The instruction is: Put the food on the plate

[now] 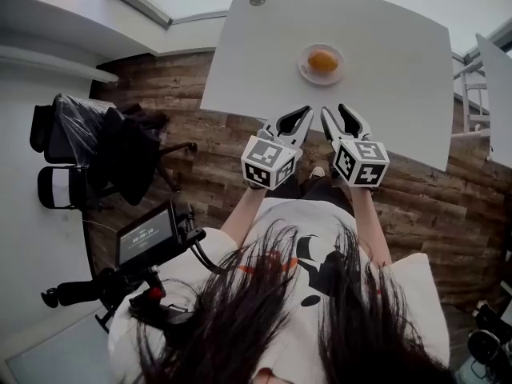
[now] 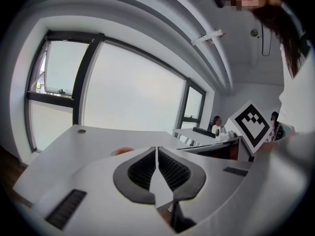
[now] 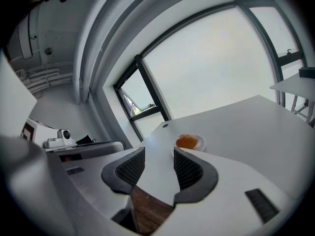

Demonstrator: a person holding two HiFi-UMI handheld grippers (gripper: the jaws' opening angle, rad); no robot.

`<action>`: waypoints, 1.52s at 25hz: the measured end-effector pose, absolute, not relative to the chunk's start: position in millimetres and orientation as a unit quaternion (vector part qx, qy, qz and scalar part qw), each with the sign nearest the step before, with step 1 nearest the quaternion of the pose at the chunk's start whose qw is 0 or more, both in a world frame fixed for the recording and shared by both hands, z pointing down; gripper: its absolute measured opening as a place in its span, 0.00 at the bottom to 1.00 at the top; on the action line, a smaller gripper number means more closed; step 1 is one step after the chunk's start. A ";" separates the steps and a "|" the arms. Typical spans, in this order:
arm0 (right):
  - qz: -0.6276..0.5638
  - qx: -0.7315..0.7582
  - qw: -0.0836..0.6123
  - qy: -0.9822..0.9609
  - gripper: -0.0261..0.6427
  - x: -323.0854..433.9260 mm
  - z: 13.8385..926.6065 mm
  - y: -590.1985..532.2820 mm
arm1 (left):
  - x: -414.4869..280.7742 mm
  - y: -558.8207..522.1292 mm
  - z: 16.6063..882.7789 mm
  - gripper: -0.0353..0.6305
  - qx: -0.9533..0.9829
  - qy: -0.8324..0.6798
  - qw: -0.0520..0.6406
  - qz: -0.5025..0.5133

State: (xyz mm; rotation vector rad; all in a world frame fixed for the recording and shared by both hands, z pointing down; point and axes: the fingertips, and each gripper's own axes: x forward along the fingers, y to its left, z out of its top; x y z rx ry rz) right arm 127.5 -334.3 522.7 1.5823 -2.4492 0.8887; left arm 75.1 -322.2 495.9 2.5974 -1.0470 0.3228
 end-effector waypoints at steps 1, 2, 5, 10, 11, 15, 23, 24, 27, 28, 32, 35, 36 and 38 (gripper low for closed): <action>0.294 0.519 0.046 -0.801 0.33 127.4 524.5 -333.5 | 74.7 -320.2 497.8 0.06 0.910 -0.365 0.161 0.115; 0.295 0.520 0.045 -0.800 0.33 126.9 526.2 -332.8 | 73.9 -318.6 499.8 0.06 0.910 -0.364 0.162 0.117; 0.296 0.523 0.044 -0.798 0.33 125.6 528.7 -331.8 | 71.0 -317.7 503.5 0.06 0.910 -0.363 0.162 0.121; 0.298 0.530 0.041 -0.793 0.33 132.4 524.2 -322.5 | 72.8 -308.6 495.8 0.06 0.911 -0.363 0.158 0.119; 0.296 0.532 0.038 -0.793 0.33 131.6 521.4 -317.9 | 71.2 -303.7 493.3 0.06 0.911 -0.362 0.156 0.117; 0.286 0.542 0.029 -0.790 0.33 115.4 509.2 -284.3 | 51.9 -265.7 485.6 0.06 0.916 -0.355 0.148 0.111; 0.290 0.558 0.018 -0.777 0.33 72.1 502.2 -238.0 | 0.4 -217.8 474.8 0.06 0.922 -0.348 0.142 0.096; 0.290 0.560 0.017 -0.776 0.33 65.6 501.7 -231.7 | -6.6 -210.9 474.4 0.06 0.922 -0.346 0.141 0.096; 0.287 0.564 0.016 -0.774 0.33 47.9 500.5 -210.2 | -24.6 -189.0 474.9 0.06 0.925 -0.341 0.140 0.093; 0.286 0.566 0.015 -0.773 0.33 42.7 499.2 -202.9 | -29.5 -182.2 474.3 0.06 0.925 -0.340 0.140 0.091; 0.279 0.569 0.008 -0.773 0.33 23.4 492.0 -168.7 | -46.2 -150.1 472.3 0.06 0.930 -0.331 0.137 0.085; 0.272 0.577 0.006 -0.770 0.33 10.3 488.0 -133.3 | -58.7 -114.0 471.7 0.06 0.935 -0.317 0.131 0.085; 0.271 0.580 0.005 -0.768 0.33 6.4 487.5 -121.7 | -63.0 -102.8 471.4 0.06 0.937 -0.314 0.131 0.085; 0.273 0.585 0.003 -0.764 0.33 1.1 488.8 -103.9 | -69.7 -88.0 472.0 0.06 0.938 -0.310 0.133 0.083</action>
